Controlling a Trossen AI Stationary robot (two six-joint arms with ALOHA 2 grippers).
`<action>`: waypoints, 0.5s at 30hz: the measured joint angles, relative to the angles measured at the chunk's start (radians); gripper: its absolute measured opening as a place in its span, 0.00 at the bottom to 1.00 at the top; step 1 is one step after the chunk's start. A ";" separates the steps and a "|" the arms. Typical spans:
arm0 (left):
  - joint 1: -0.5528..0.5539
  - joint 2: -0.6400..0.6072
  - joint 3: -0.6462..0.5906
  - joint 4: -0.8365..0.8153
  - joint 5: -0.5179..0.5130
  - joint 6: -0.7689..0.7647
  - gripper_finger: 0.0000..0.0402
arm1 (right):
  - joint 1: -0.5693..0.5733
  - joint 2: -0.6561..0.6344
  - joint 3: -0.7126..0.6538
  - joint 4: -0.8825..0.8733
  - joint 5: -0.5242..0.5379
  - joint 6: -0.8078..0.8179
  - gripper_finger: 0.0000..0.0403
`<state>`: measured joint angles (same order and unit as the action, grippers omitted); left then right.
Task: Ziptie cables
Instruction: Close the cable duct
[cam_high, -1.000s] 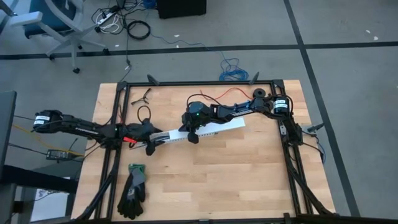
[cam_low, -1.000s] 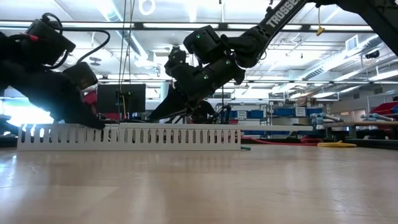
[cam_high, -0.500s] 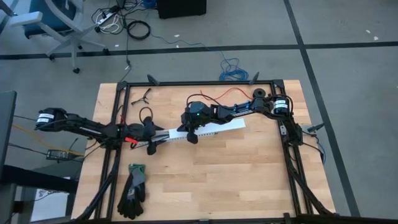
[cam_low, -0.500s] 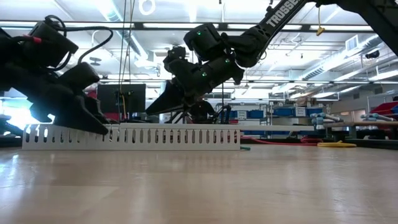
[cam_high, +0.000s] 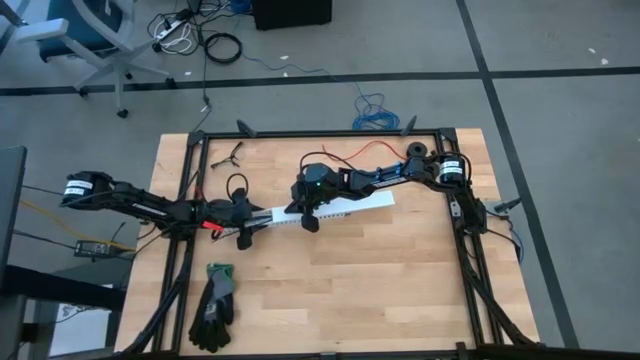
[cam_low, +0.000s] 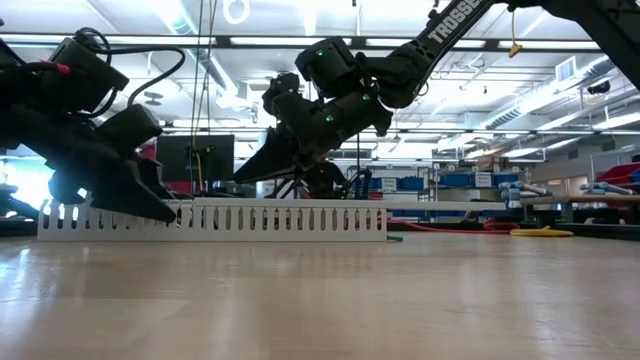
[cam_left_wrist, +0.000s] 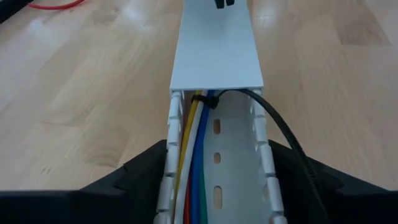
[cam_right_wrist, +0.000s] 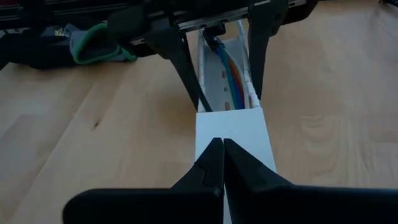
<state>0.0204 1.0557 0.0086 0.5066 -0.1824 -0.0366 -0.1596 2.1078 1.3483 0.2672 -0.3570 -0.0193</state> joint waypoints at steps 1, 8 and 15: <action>0.000 0.000 0.000 0.000 0.001 0.000 0.64 | 0.000 0.000 0.000 0.000 -0.003 0.000 0.00; 0.000 -0.001 0.000 0.001 0.002 -0.008 0.58 | 0.000 -0.001 0.000 -0.001 -0.005 0.001 0.00; 0.000 -0.001 0.000 0.005 0.004 -0.024 0.58 | -0.007 -0.093 0.000 -0.250 0.055 -0.006 0.00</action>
<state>0.0204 1.0550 0.0086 0.5117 -0.1784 -0.0605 -0.1669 2.0144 1.3483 0.0172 -0.3017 -0.0254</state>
